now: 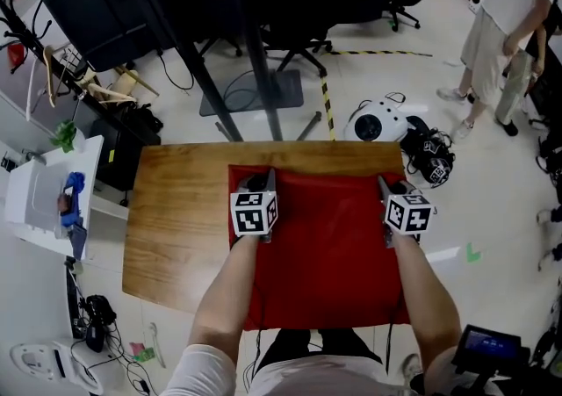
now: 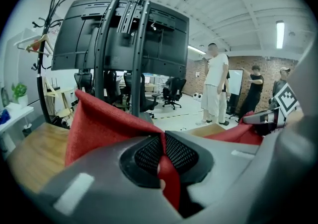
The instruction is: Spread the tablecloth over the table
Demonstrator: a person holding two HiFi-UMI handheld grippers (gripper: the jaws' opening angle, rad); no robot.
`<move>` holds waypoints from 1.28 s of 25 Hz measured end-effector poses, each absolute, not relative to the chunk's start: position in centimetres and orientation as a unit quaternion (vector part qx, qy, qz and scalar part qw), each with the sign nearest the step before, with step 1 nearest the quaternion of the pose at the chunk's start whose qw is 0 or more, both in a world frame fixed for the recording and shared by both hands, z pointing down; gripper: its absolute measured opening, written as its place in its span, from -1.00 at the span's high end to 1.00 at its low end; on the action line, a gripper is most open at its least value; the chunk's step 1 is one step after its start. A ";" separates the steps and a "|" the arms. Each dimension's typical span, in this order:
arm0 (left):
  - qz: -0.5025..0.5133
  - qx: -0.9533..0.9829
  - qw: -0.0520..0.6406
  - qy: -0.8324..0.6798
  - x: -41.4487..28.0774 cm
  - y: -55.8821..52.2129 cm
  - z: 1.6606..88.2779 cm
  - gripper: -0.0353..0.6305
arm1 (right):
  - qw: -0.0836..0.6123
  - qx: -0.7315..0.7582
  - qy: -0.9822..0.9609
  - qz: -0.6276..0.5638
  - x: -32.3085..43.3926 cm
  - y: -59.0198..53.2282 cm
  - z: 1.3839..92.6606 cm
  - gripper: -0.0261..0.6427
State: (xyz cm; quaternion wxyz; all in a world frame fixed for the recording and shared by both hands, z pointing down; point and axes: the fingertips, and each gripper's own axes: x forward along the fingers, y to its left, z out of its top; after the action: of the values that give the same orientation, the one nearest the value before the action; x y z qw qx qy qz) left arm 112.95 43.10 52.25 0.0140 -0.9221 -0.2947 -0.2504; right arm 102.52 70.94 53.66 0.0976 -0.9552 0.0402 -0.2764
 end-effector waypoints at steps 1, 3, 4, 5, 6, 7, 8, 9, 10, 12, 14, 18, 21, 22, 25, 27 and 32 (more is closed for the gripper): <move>-0.253 -0.922 0.012 -0.291 113.4 43.0 53.0 0.82 | 0.096 -0.954 0.043 -0.281 103.1 70.8 54.3 0.84; -0.256 -0.923 0.012 -0.285 114.5 42.9 54.0 0.82 | 0.096 -0.951 0.049 -0.288 104.2 70.8 55.5 0.84; -0.258 -0.923 0.010 -0.284 115.1 43.0 54.5 0.82 | 0.099 -0.950 0.050 -0.293 104.8 70.9 56.0 0.84; -0.262 -0.922 0.005 -0.284 115.6 43.1 55.0 0.82 | 0.101 -0.948 0.052 -0.298 105.3 71.1 56.6 0.84; -0.267 -0.921 -0.002 -0.284 116.0 43.3 55.5 0.81 | 0.104 -0.946 0.054 -0.302 105.8 71.2 57.1 0.83; -0.272 -0.919 -0.012 -0.285 116.4 43.3 56.0 0.80 | 0.107 -0.944 0.059 -0.306 106.2 71.3 57.5 0.83; -0.277 -0.917 -0.022 -0.287 116.7 43.4 56.6 0.78 | 0.112 -0.942 0.068 -0.308 106.7 71.3 57.8 0.80; -0.282 -0.914 -0.030 -0.290 116.8 43.4 57.1 0.76 | 0.118 -0.940 0.081 -0.309 107.0 71.2 58.1 0.70; -0.286 -0.912 -0.037 -0.293 116.8 43.4 57.6 0.68 | 0.125 -0.938 0.097 -0.307 107.3 70.9 58.3 0.50; -0.288 -0.909 -0.047 -0.296 116.5 43.1 58.2 0.53 | 0.117 -0.938 0.121 -0.302 107.5 70.2 58.5 0.10; -0.285 -0.910 -0.061 -0.296 116.0 42.6 58.3 0.44 | 0.078 -0.942 0.127 -0.299 107.0 69.9 58.7 0.02; -0.277 -0.907 -0.090 -0.304 115.4 41.8 57.4 0.13 | 0.033 -0.938 0.142 -0.314 106.0 69.6 59.7 -0.41; -0.267 -0.910 -0.071 -0.308 115.1 41.6 56.9 0.09 | 0.028 -0.934 0.151 -0.321 105.7 69.8 59.8 -0.48; -0.264 -0.911 -0.067 -0.308 115.0 41.6 56.7 0.10 | 0.025 -0.935 0.150 -0.321 105.6 69.8 59.7 -0.48; -0.258 -0.913 -0.063 -0.309 114.4 41.8 55.8 0.10 | 0.009 -0.943 0.136 -0.302 105.1 69.7 58.6 -0.42; -0.246 -0.919 -0.049 -0.305 113.8 41.8 54.8 0.13 | -0.010 -0.955 0.117 -0.273 104.5 70.0 57.0 -0.08; -0.204 -0.939 0.006 -0.278 111.1 40.7 51.1 0.87 | -0.038 -0.974 0.097 -0.203 102.1 69.9 52.3 0.90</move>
State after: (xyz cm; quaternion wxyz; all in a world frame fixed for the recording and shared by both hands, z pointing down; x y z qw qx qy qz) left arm 111.10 40.72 51.12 0.0059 -0.9386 -0.2780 -0.2042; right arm 102.14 69.87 52.32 -0.0378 -0.9736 0.0969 -0.2033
